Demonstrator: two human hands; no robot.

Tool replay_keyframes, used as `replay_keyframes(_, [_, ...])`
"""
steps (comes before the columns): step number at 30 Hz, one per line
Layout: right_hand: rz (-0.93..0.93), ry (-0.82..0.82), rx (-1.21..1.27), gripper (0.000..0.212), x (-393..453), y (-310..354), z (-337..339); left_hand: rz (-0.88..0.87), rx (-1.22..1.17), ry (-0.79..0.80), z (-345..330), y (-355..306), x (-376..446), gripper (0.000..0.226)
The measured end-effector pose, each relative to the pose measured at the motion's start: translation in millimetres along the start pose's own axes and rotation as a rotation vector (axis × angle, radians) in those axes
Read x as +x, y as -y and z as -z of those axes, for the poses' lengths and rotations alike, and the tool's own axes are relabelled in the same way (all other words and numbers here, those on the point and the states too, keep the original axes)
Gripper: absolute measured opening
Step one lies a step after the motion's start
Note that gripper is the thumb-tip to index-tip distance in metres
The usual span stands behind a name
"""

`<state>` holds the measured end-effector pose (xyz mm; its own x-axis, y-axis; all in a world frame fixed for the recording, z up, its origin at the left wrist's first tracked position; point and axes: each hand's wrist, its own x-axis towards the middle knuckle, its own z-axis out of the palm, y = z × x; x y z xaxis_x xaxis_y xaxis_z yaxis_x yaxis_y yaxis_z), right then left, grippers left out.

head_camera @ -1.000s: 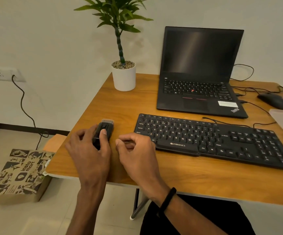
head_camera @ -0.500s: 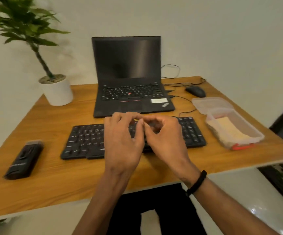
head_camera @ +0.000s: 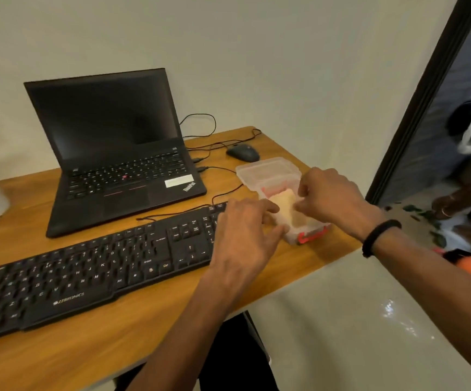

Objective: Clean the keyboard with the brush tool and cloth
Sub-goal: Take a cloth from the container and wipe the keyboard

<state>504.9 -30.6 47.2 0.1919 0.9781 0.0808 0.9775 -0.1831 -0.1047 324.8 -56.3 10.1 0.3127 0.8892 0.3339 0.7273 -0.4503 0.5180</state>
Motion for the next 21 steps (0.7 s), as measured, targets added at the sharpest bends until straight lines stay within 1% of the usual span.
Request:
replay_keyframes(3, [0.068, 0.095, -0.083, 0.043, 0, 5, -5, -0.005, 0.051, 0.027, -7, -4, 2, 0.04])
replay_keyframes(6, [0.076, 0.123, -0.118, 0.05, 6, 9, -8, -0.008, 0.064, 0.034, -11, -2, 3, 0.039])
replay_keyframes(8, [0.091, 0.137, -0.14, 0.044, 9, 11, -9, -0.018, 0.065, 0.027, -12, -1, 2, 0.038])
replay_keyframes(11, [0.118, 0.144, -0.124, 0.028, 11, 16, -13, -0.026, 0.052, 0.013, -12, 0, 0, 0.038])
replay_keyframes(14, [0.11, 0.093, -0.124, 0.021, 12, 16, -17, -0.034, 0.078, 0.037, -13, 3, -2, 0.036])
replay_keyframes(16, [0.081, 0.041, -0.061, 0.017, 12, 12, -18, -0.026, 0.052, 0.055, -12, 7, -5, 0.037])
replay_keyframes(19, [0.028, -0.093, 0.094, 0.015, 10, 2, -14, 0.057, -0.164, 0.013, -2, 10, -11, 0.038])
replay_keyframes(21, [0.053, -0.22, 0.176, 0.017, 4, 0, -5, 0.14, -0.335, -0.032, 10, 11, -12, 0.037])
